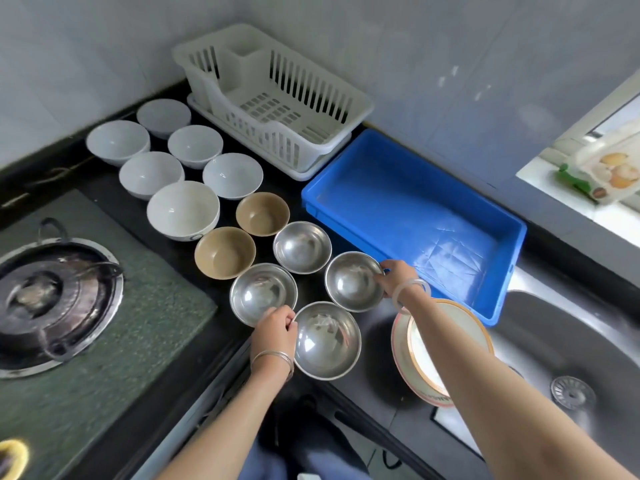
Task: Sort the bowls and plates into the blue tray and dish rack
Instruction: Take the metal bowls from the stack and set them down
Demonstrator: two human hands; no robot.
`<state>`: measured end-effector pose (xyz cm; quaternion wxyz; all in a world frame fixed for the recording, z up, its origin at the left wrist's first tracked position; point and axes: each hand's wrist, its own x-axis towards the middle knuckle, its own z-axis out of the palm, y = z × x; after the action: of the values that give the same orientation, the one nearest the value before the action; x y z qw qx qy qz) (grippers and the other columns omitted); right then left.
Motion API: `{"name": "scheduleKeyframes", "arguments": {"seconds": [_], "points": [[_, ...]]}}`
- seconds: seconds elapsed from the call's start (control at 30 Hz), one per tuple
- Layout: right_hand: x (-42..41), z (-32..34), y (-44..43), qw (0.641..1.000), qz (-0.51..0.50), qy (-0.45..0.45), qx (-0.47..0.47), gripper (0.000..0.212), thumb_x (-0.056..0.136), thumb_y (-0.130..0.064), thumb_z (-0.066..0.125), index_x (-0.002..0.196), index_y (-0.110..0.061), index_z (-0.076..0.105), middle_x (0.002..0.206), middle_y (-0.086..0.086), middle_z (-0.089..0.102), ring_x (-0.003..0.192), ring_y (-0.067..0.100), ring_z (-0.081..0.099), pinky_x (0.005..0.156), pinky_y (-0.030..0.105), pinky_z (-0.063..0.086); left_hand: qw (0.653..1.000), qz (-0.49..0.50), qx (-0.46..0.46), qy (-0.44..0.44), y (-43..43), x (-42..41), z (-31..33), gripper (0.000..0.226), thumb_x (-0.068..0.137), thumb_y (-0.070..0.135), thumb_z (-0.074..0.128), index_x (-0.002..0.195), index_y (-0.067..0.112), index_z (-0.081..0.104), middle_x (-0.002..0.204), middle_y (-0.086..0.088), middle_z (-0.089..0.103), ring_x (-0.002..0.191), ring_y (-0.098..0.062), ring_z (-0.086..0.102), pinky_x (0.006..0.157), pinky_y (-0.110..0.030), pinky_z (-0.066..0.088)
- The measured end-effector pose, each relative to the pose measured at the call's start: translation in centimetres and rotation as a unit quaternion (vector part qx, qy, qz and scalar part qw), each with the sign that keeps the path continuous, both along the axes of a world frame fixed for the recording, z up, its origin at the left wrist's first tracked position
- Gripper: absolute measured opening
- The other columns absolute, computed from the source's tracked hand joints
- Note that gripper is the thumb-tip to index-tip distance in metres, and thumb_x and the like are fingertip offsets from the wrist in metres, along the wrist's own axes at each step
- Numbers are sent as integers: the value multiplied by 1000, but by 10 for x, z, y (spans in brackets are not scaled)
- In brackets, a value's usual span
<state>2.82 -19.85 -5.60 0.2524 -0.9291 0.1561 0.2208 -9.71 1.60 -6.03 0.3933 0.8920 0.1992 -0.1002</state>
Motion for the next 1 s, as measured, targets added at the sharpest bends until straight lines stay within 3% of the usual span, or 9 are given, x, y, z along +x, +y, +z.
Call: {"name": "scheduleKeyframes", "arguments": {"seconds": [0.13, 0.4, 0.73, 0.9, 1.0], "points": [[2, -6, -1, 1000, -16, 7, 18, 9, 81, -14, 56, 87, -18, 62, 74, 8, 61, 78, 37, 67, 75, 48, 58, 1000, -1, 20, 0, -2, -1, -1, 8, 85, 11, 54, 80, 12, 60, 86, 1, 56, 69, -25, 58, 61, -36, 49], [0, -12, 0, 997, -41, 23, 56, 8, 82, -18, 59, 75, -22, 59, 72, 8, 60, 73, 34, 66, 77, 48, 58, 997, -30, 76, 0, -6, -3, 1, 9, 89, 14, 49, 88, 17, 57, 96, 3, 55, 69, -23, 56, 54, -33, 46], [-3, -11, -4, 992, -70, 27, 99, 8, 86, -14, 57, 90, -18, 62, 85, 9, 63, 76, 28, 67, 76, 38, 59, 995, -49, 90, -14, -6, 1, -1, 24, 90, 9, 47, 107, 19, 61, 105, 1, 60, 81, -21, 58, 59, -31, 48], [-5, -9, -3, 993, -66, 21, 97, 21, 87, -18, 56, 107, -17, 62, 92, 4, 60, 71, 21, 63, 67, 31, 58, 994, -54, 92, -15, -8, 2, 0, 28, 90, 8, 46, 111, 20, 61, 109, 2, 60, 87, -21, 59, 62, -32, 51], [-7, -4, -1, 993, -61, 18, 98, 28, 88, -24, 53, 115, -18, 60, 96, 5, 63, 78, 24, 64, 74, 35, 58, 996, -49, 78, -21, -9, 4, 3, 29, 91, 10, 45, 113, 21, 61, 112, 2, 61, 93, -21, 60, 66, -32, 51]]}}
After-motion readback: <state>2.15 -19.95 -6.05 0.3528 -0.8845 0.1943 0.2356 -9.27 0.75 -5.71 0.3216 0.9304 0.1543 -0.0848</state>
